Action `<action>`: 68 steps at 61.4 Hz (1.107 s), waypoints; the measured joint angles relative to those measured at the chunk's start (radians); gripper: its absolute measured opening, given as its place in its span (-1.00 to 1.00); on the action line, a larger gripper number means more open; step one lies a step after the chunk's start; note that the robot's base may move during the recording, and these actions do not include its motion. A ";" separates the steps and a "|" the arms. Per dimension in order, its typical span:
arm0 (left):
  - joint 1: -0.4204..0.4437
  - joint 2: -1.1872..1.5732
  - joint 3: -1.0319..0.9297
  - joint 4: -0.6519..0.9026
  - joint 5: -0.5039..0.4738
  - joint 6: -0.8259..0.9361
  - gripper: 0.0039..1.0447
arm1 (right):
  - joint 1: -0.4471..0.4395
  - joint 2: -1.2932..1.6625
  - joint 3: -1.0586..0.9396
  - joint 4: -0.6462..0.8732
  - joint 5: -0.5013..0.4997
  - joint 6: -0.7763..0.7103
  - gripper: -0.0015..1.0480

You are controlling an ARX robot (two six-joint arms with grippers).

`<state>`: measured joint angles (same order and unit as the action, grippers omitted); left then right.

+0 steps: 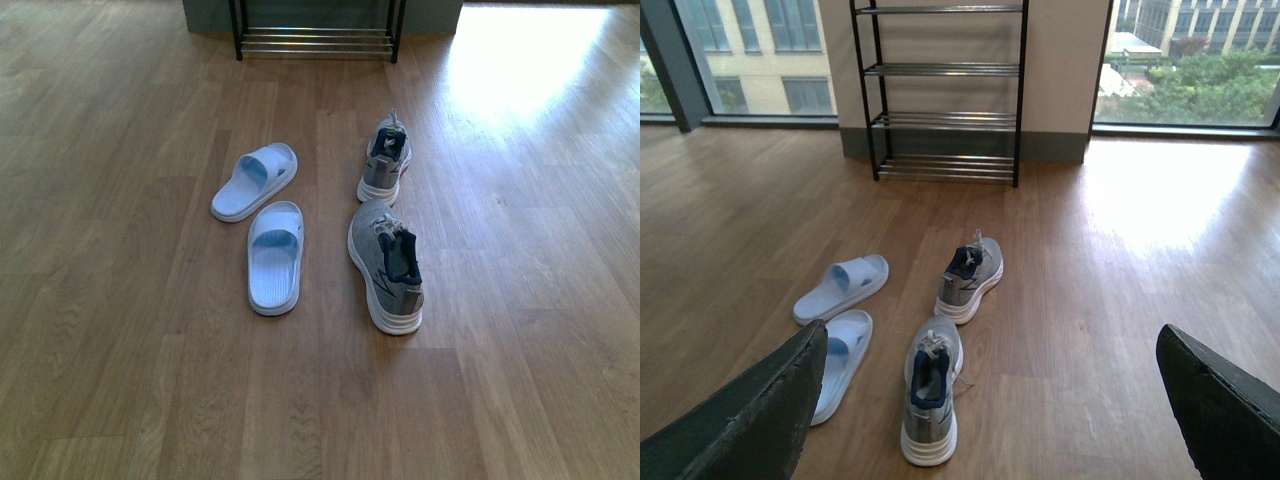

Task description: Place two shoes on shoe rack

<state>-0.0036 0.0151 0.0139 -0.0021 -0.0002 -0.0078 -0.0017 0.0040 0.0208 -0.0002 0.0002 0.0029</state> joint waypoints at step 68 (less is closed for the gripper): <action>0.000 0.000 0.000 0.000 0.000 0.000 0.83 | 0.000 0.000 0.000 0.000 0.000 0.000 0.82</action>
<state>-0.0036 0.0151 0.0139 -0.0021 -0.0002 -0.0078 -0.0017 0.0040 0.0208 -0.0002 0.0002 0.0029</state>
